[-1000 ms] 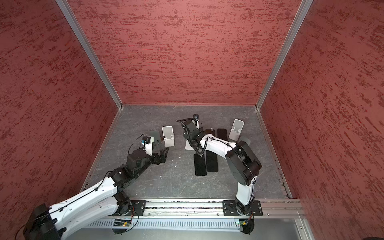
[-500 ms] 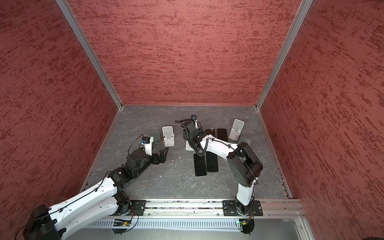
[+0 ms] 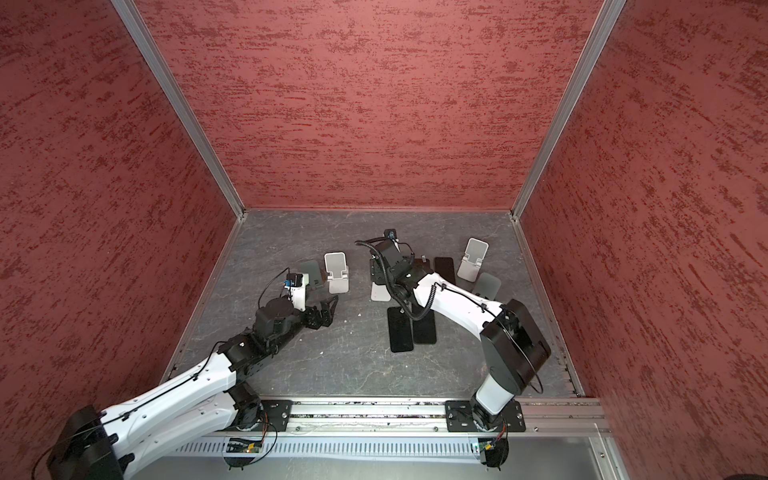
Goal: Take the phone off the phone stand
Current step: 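Lift the black phone out of the stand and carry it toward the robot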
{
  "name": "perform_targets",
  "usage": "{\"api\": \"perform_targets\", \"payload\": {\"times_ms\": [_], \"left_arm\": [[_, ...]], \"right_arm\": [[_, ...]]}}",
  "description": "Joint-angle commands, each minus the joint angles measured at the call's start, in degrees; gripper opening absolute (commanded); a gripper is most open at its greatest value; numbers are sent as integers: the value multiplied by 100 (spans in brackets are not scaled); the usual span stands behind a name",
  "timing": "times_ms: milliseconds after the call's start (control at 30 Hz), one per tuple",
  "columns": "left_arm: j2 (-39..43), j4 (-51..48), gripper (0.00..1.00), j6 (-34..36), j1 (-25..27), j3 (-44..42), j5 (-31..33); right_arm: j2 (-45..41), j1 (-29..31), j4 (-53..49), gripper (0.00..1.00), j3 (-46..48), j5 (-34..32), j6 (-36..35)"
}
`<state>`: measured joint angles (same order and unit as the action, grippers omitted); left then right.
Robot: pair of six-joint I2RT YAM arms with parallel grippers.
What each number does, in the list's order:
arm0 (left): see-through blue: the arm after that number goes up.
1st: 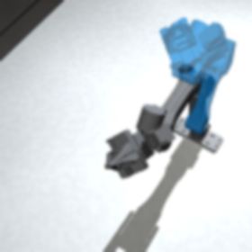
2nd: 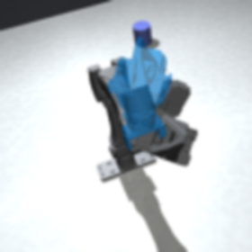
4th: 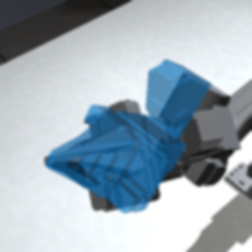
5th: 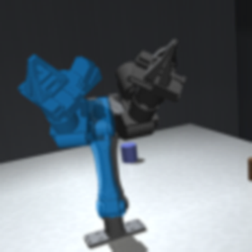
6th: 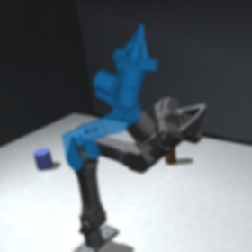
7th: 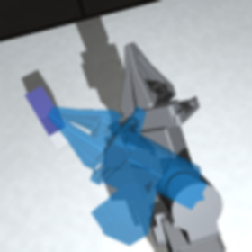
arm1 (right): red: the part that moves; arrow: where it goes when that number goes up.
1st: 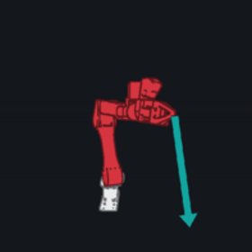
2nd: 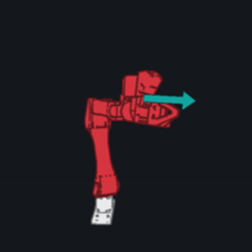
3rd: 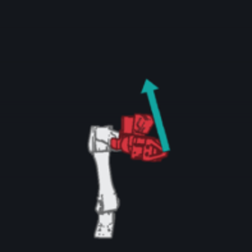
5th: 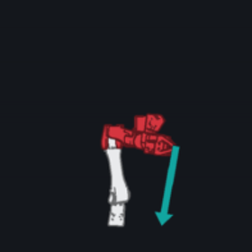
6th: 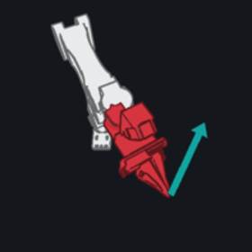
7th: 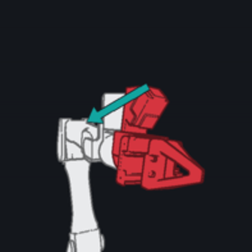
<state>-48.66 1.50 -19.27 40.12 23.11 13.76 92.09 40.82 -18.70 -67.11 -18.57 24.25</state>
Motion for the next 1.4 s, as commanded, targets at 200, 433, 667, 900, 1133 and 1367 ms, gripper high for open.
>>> {"api": "perform_targets", "payload": {"times_ms": [200, 433, 667, 900, 1133, 1367], "left_arm": [[-158, 373, 100, -11, -48, 130, -253], [-435, 499, 100, -85, -48, 228, -421], [-569, 597, 100, -126, -39, 290, -512], [-539, 545, 100, -141, -39, 290, -506], [-617, 585, 100, -187, -39, 286, -506], [-706, 658, 100, -187, -39, 286, -532]], "right_arm": [[-848, -141, -664, 52, 625, 140, 9], [-1436, -422, -948, 52, 1200, 178, 166], [-1658, -631, -1237, 51, 1601, 187, 288], [-1730, -784, -1537, 51, 1824, 125, 386], [-1835, -922, -1789, 51, 1920, 56, 453], [-2001, -1003, -2164, 51, 1974, -162, 537]]}}
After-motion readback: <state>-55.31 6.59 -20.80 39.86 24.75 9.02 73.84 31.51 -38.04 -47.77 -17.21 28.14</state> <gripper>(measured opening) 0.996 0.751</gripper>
